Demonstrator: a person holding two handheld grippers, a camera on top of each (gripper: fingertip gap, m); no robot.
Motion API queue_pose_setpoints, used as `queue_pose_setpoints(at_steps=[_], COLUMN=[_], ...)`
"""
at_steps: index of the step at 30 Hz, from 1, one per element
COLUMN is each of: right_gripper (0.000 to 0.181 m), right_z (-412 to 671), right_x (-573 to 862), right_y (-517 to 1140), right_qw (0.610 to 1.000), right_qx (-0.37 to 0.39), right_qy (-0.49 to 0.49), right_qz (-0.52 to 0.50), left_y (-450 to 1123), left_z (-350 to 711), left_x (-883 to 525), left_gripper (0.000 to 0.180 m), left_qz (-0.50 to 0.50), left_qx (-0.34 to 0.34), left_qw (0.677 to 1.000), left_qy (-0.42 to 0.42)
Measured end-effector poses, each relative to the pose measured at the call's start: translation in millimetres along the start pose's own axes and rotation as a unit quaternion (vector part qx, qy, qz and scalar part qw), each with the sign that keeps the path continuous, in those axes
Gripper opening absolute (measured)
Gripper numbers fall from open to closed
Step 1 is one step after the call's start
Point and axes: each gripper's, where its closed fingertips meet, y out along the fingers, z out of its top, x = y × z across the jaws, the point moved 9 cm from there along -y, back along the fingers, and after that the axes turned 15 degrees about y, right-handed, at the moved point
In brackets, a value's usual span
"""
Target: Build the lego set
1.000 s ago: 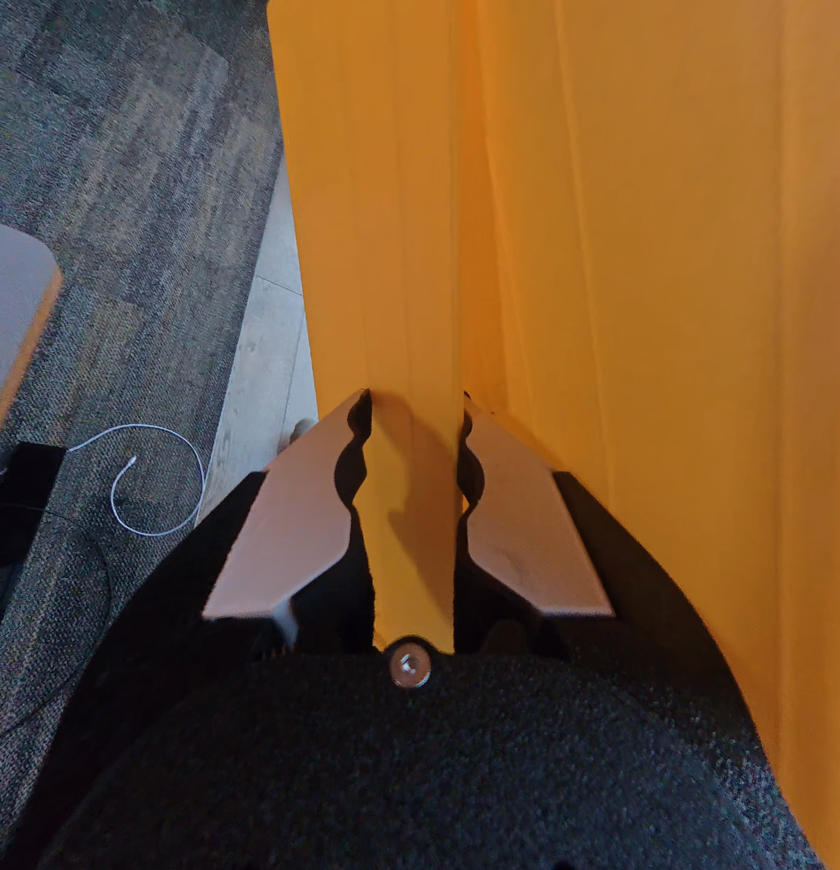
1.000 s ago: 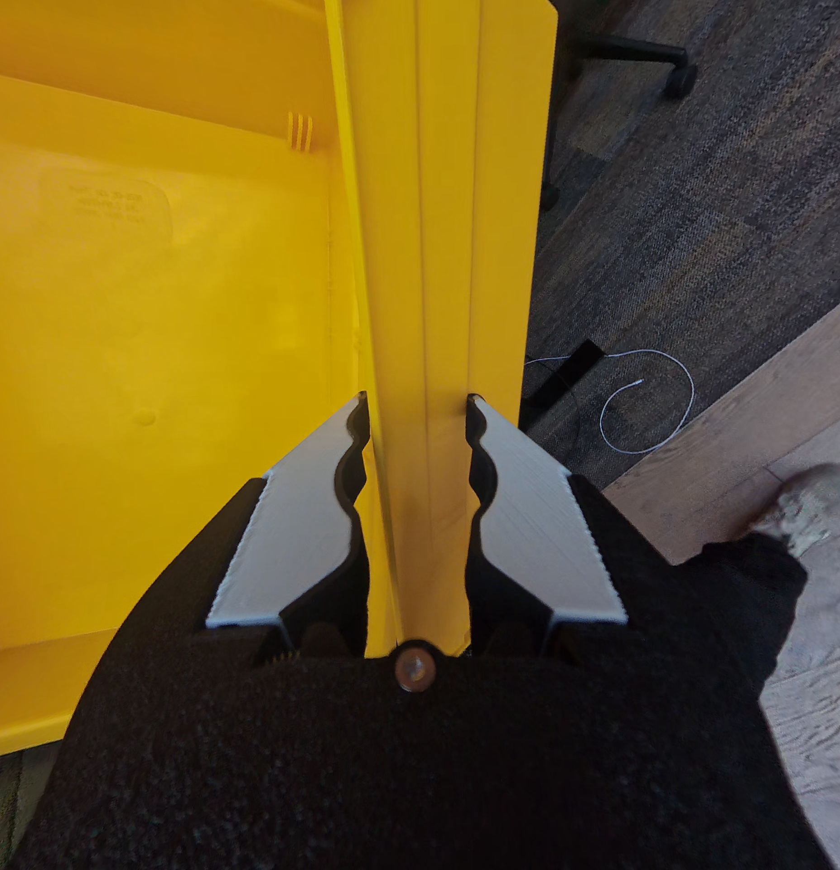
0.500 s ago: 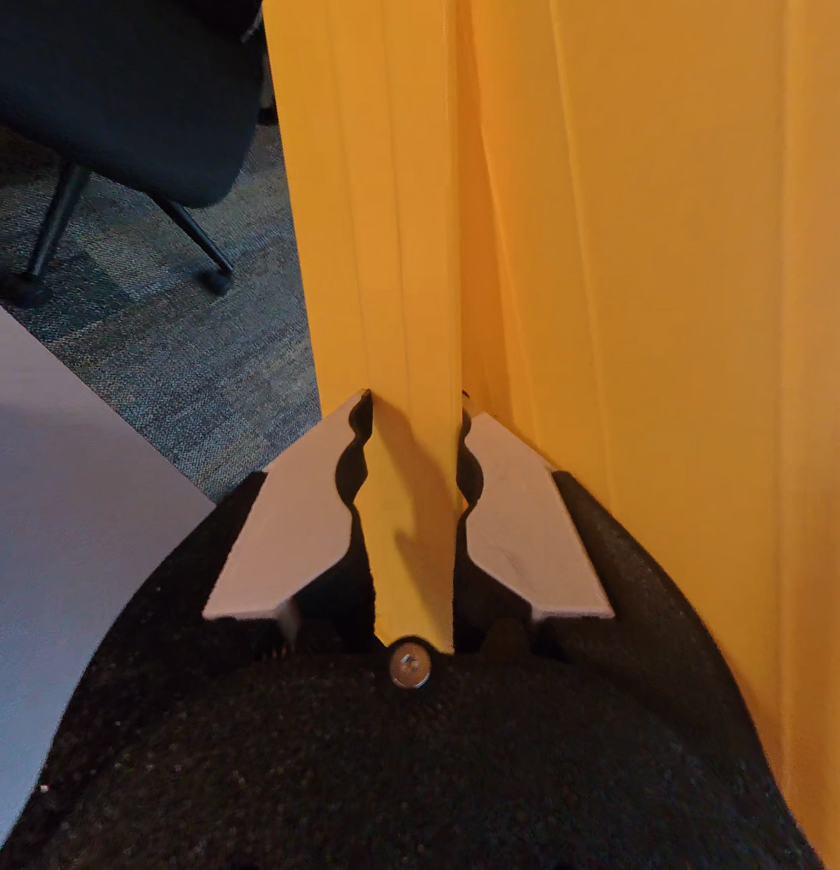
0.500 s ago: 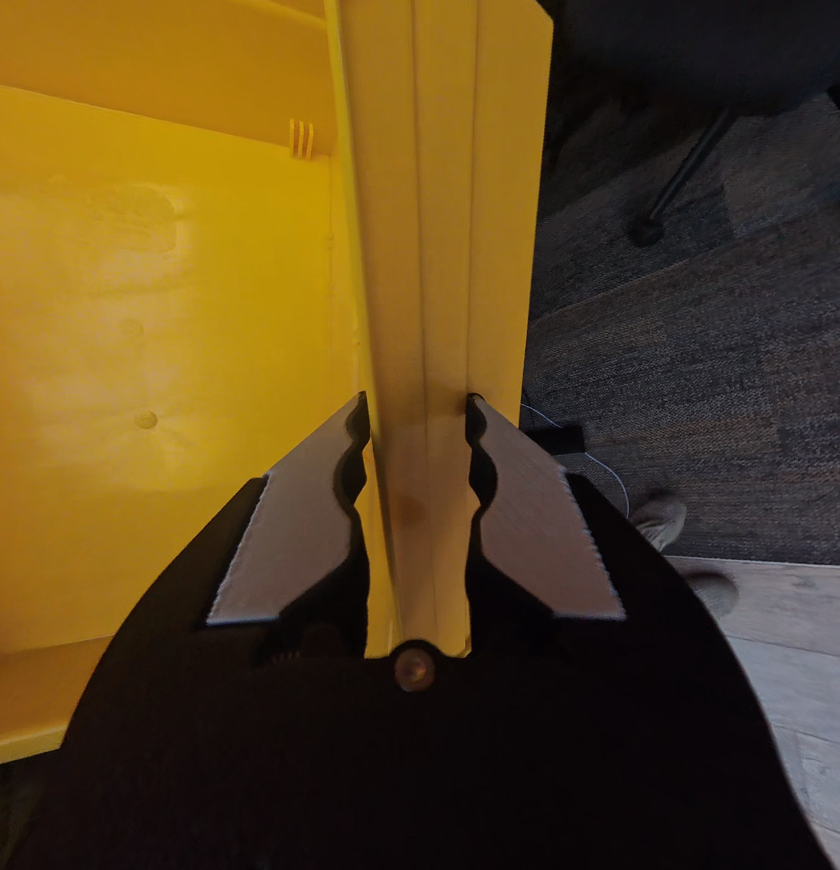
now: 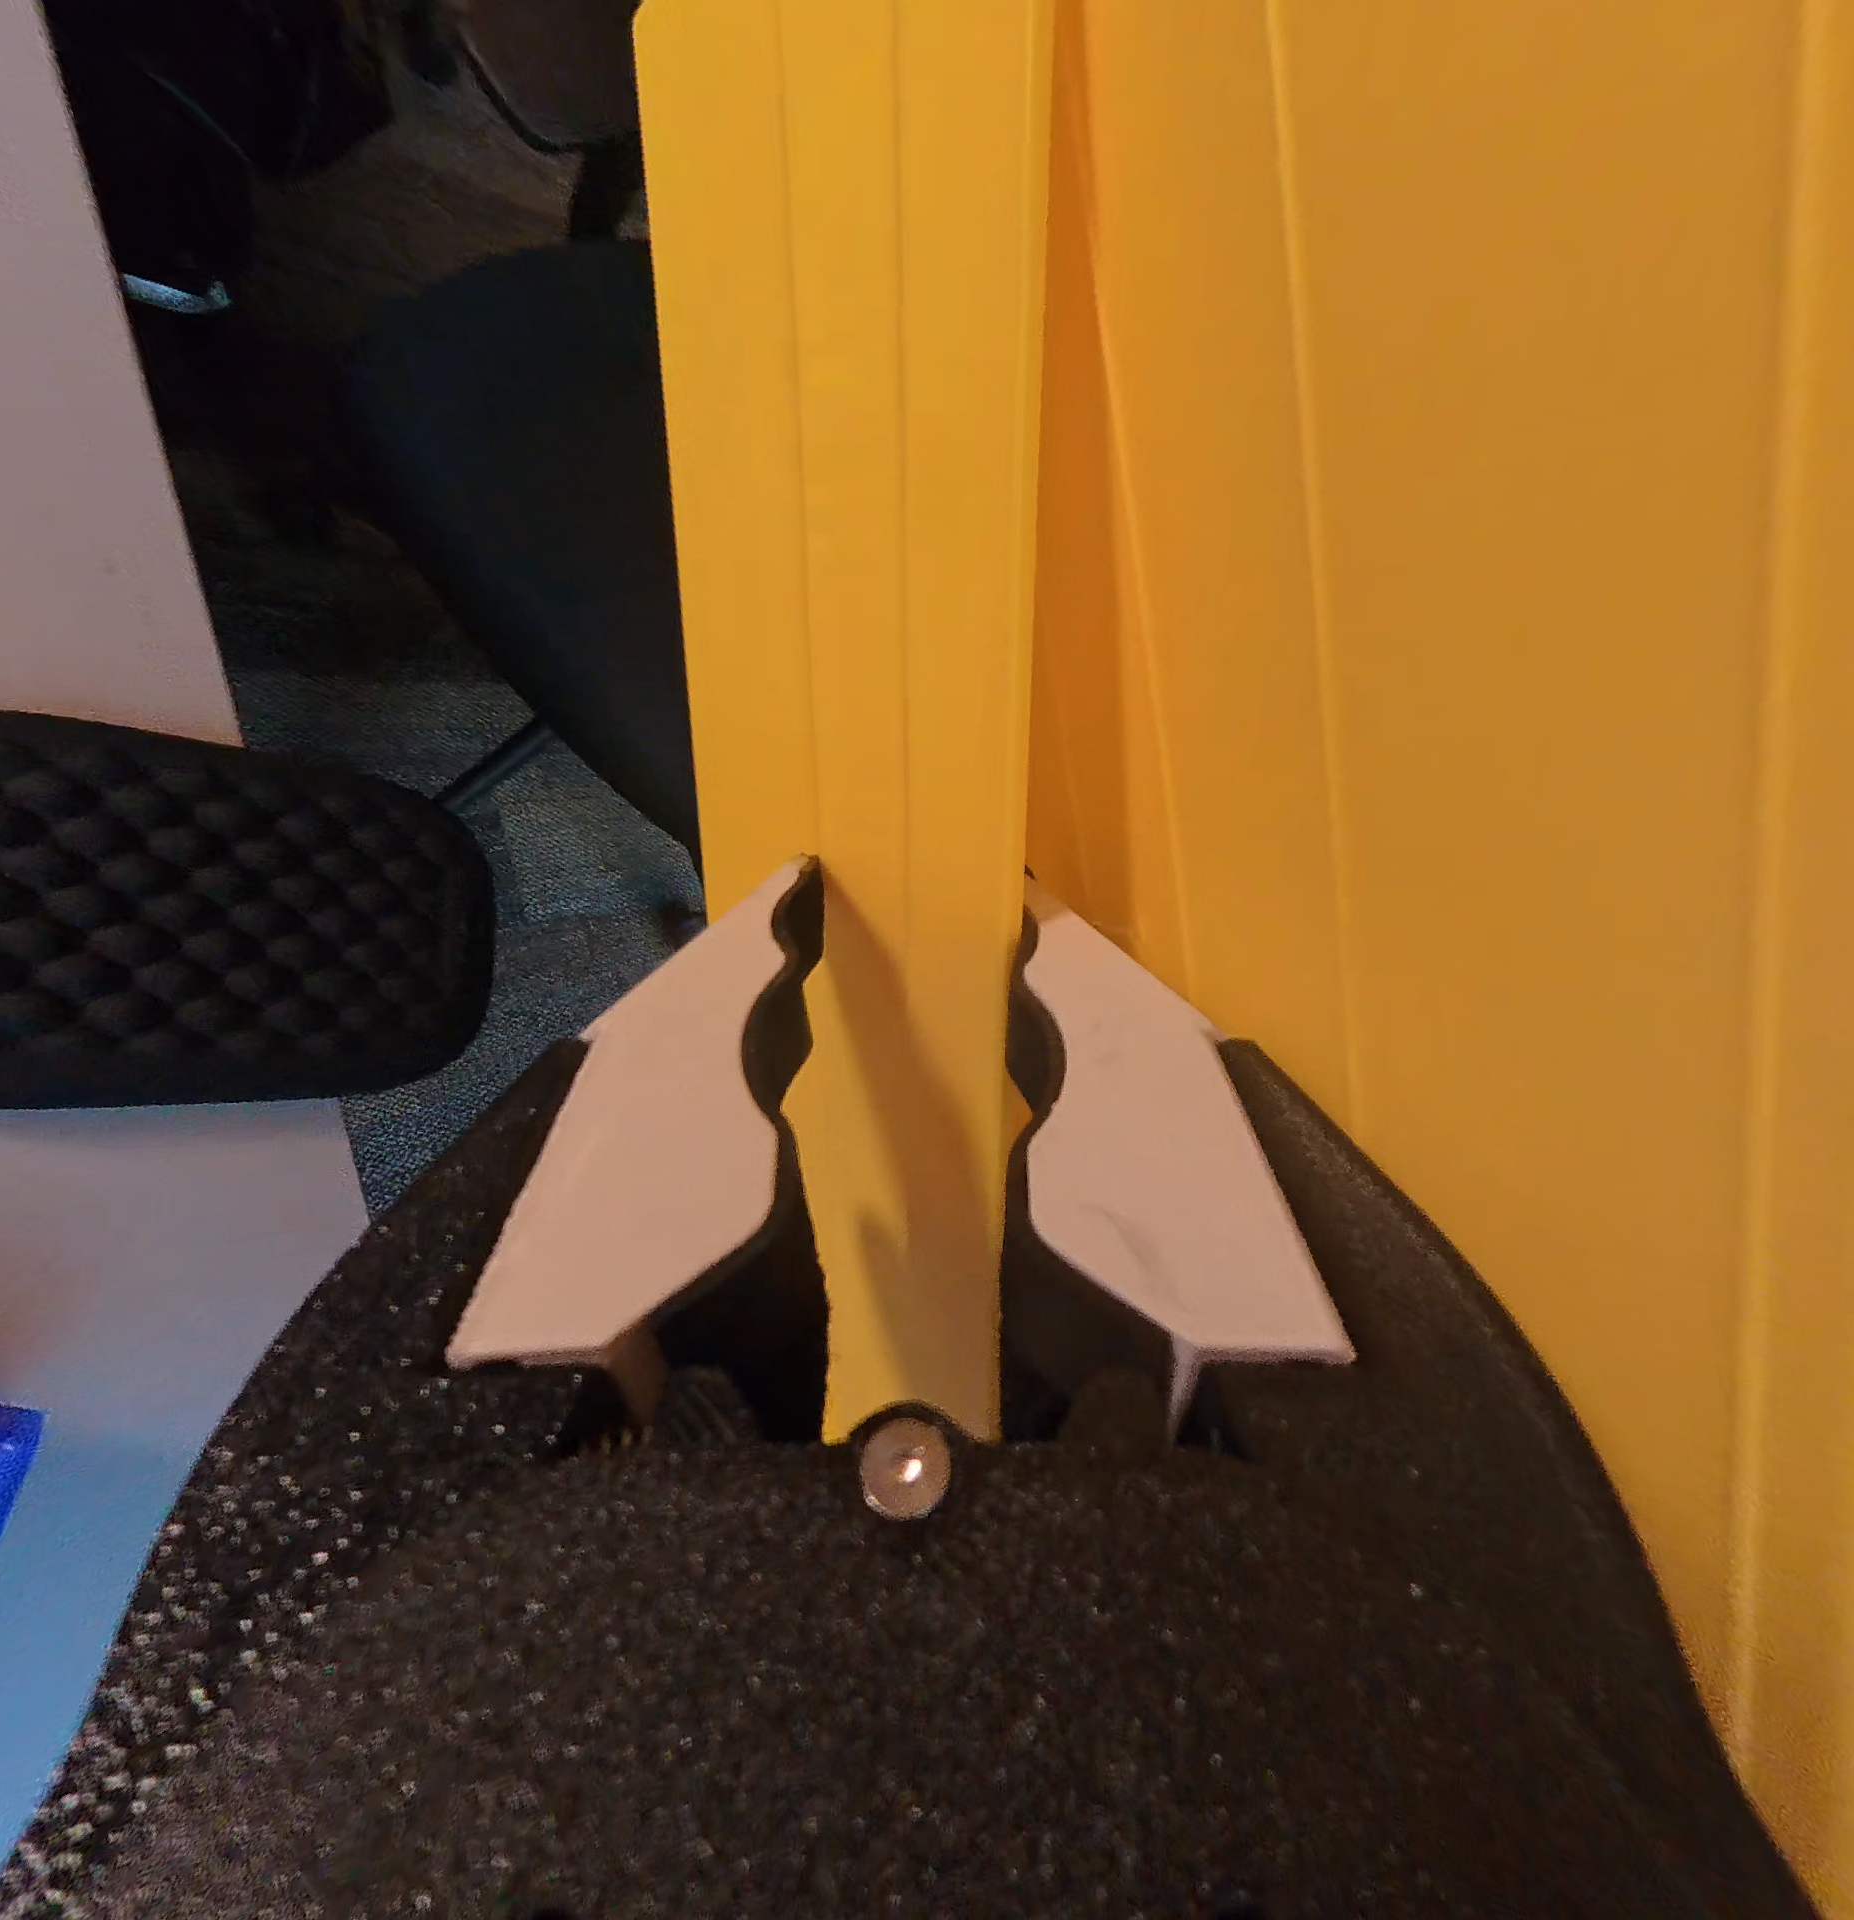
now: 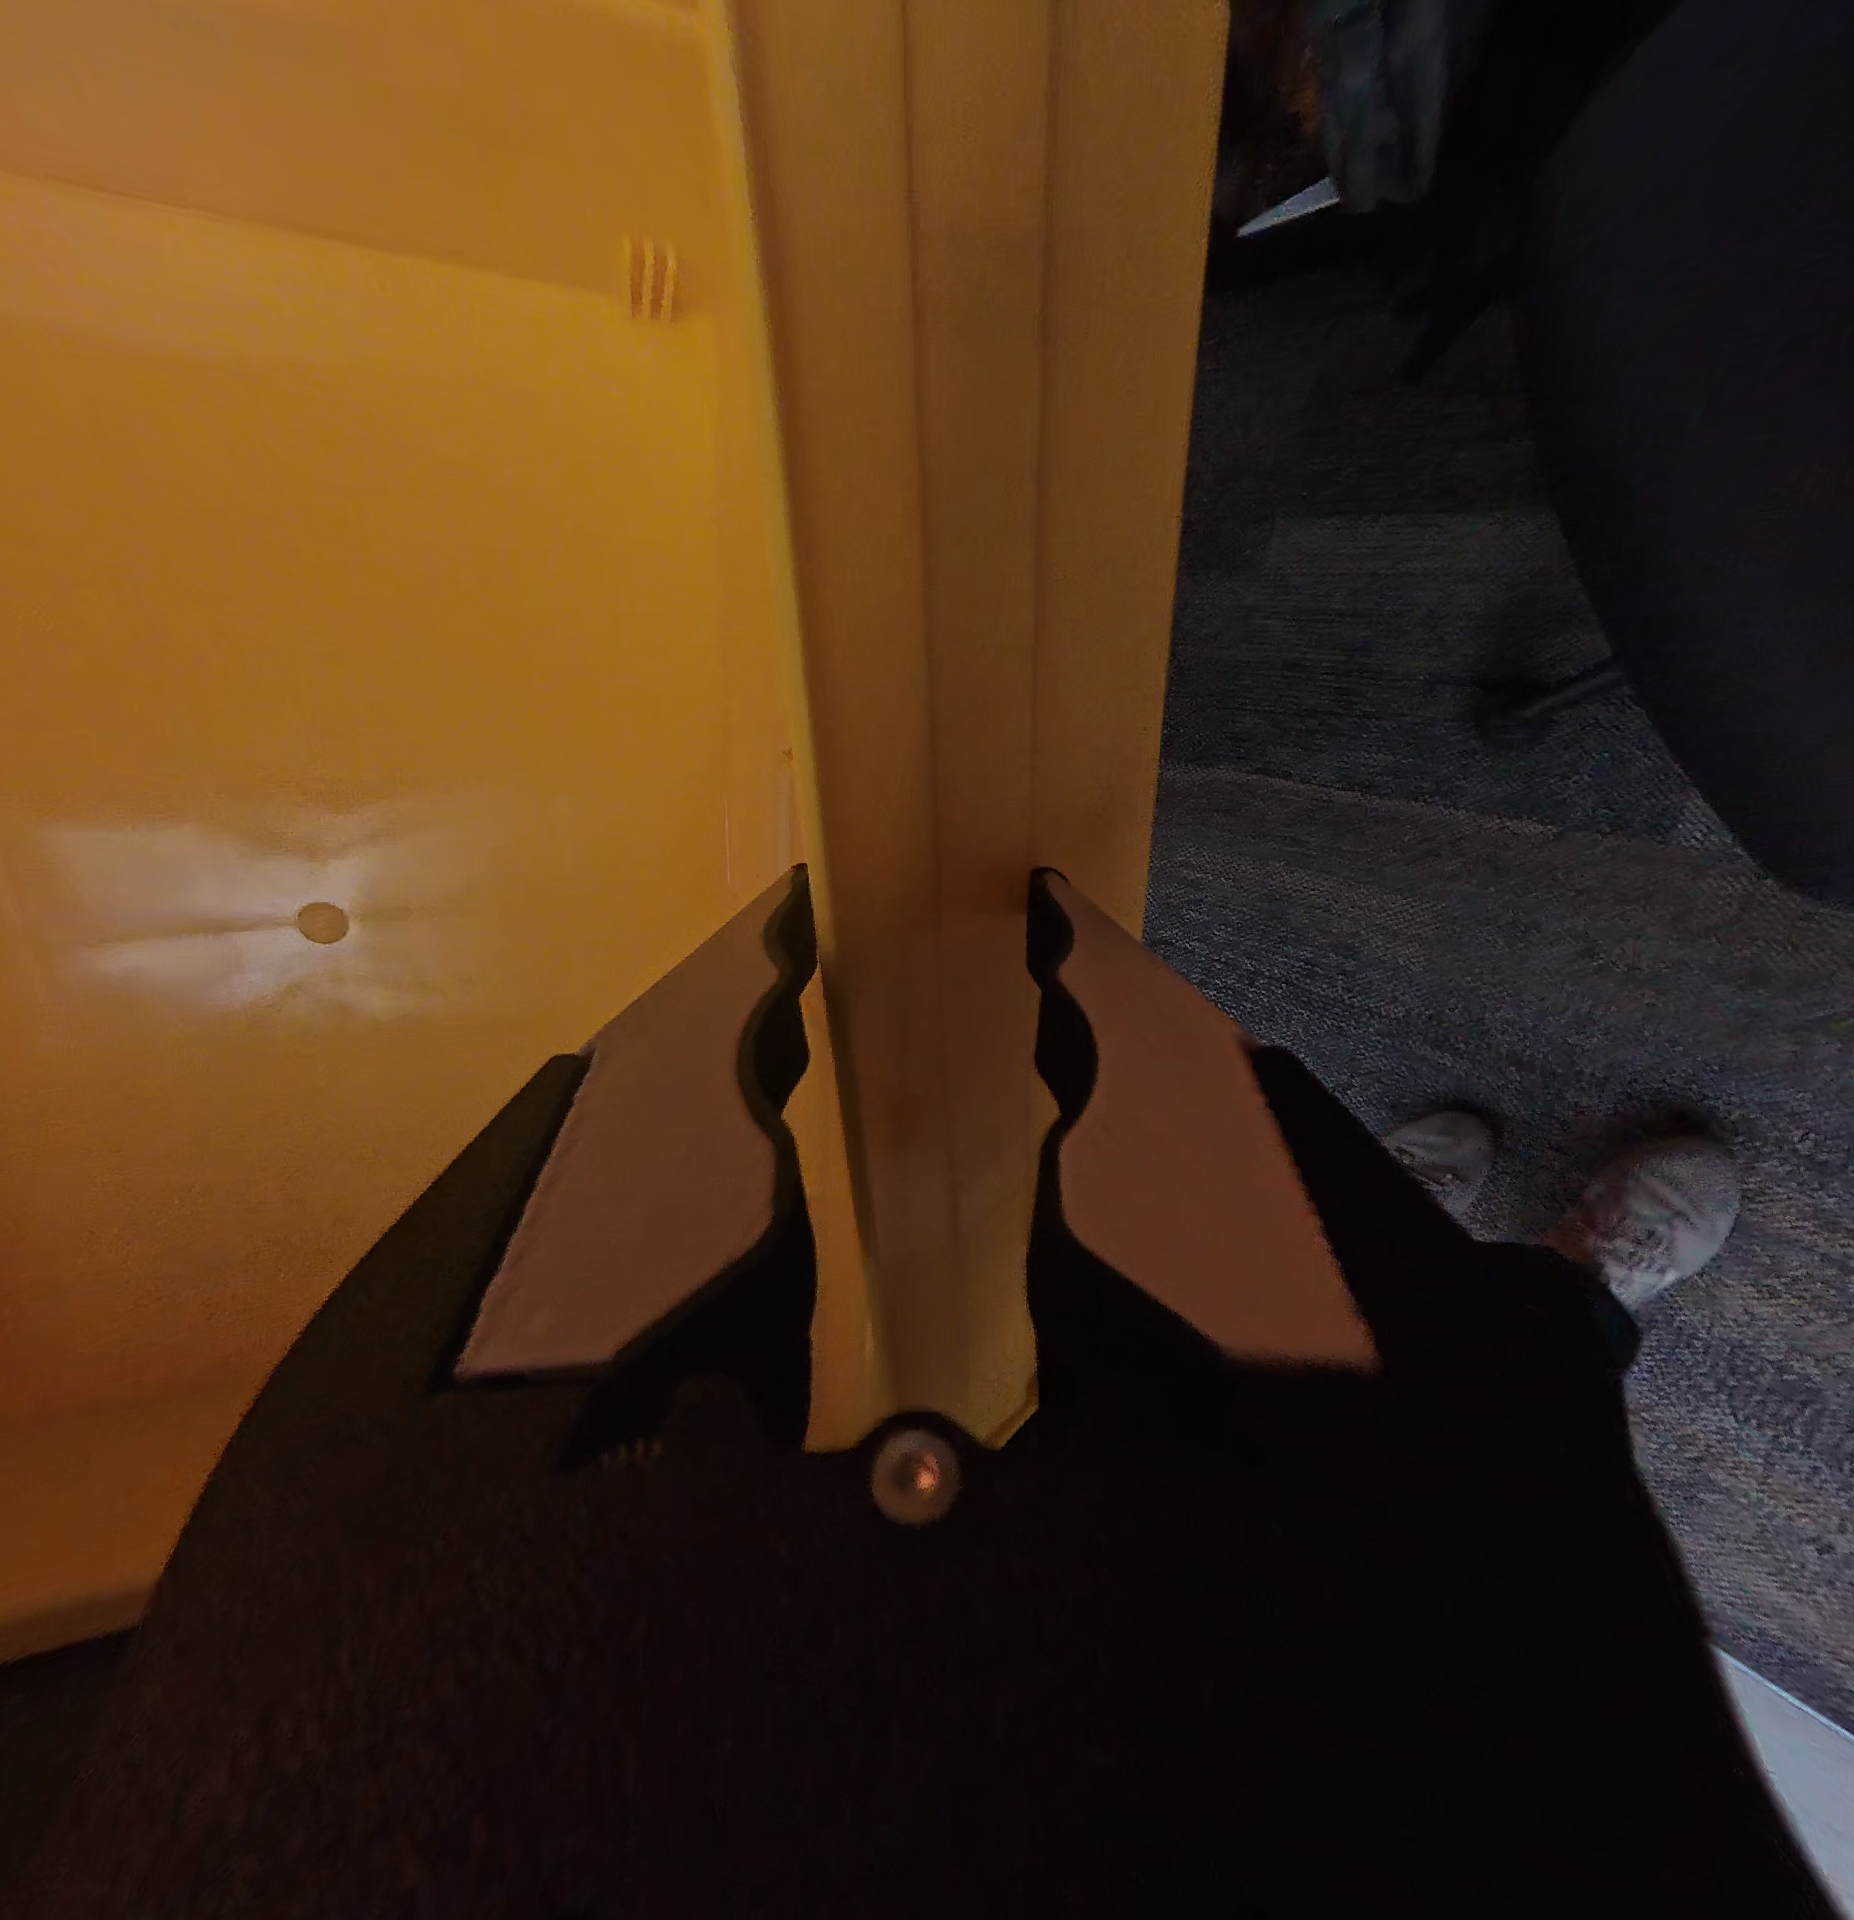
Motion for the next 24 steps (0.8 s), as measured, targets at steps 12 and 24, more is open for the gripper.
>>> queue_pose_setpoints(at_steps=[12,24], right_gripper=[0.038,0.033], right_z=[162,226], right_x=[-70,-121], right_y=[169,337], right_qw=[0.963,0.918], right_qx=[-0.213,-0.323], right_qy=[-0.149,-0.227], right_qz=[0.076,0.042], left_y=[-8,3], left_z=[43,65], left_x=[-68,-181], left_gripper=[0.032,0.03], left_qz=[0.209,0.308], left_qx=[0.119,0.188], left_qw=[0.96,0.904], left_qy=[-0.143,-0.229])
